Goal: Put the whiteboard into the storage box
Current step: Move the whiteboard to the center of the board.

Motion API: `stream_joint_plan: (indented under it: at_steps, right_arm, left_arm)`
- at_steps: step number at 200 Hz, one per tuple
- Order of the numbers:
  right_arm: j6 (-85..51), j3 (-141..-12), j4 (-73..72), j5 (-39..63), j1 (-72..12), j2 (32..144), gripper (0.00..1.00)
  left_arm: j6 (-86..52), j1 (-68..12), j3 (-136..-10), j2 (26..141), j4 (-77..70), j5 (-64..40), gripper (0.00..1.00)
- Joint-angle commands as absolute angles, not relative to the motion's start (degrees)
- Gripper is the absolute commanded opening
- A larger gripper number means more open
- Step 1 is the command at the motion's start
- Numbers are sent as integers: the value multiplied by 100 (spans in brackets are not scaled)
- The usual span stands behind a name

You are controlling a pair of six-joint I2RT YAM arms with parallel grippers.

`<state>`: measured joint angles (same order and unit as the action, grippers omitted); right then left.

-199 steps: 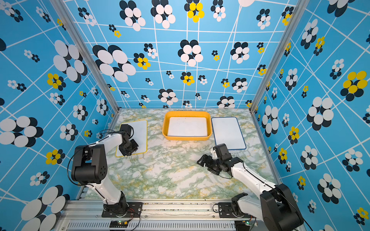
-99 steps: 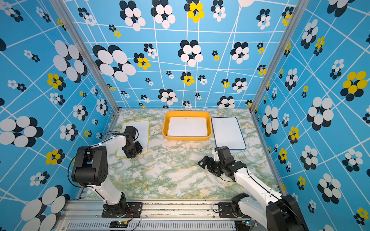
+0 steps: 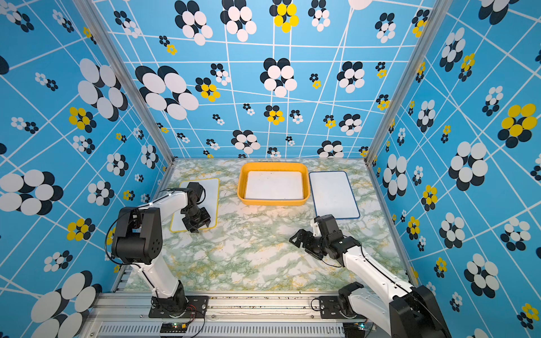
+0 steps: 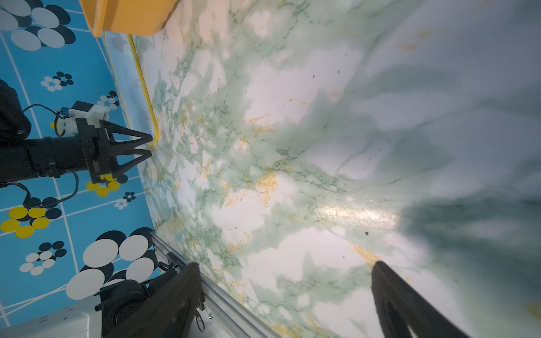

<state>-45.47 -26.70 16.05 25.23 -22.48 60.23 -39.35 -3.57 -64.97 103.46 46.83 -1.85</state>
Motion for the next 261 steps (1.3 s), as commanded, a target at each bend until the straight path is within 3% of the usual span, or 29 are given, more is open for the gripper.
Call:
stream_joint_plan:
  at_steps: [1,71,129,174,261]
  right_arm:
    - [-4476,-2593,1724,2539,-2290,5965,94]
    - [-4414,-2392,1800,2597,-2288,5693,94]
    - [-4361,-2301,2042,2561,-2285,5361,94]
    - [-4358,-2276,2338,2453,-2293,5043,95]
    - [-4538,-2205,2181,2611,-2294,5158,95]
  left_arm:
    - [-3682,-661,-6341,10589,5354,-192,50]
    - [-3607,-1903,-6450,11189,5759,-218,49]
    - [-3898,-3034,-6414,11653,5212,-939,49]
    - [-4107,-3818,-7071,12169,4889,-1333,49]
    - [-4693,-4251,-8551,12971,4023,-2169,48]
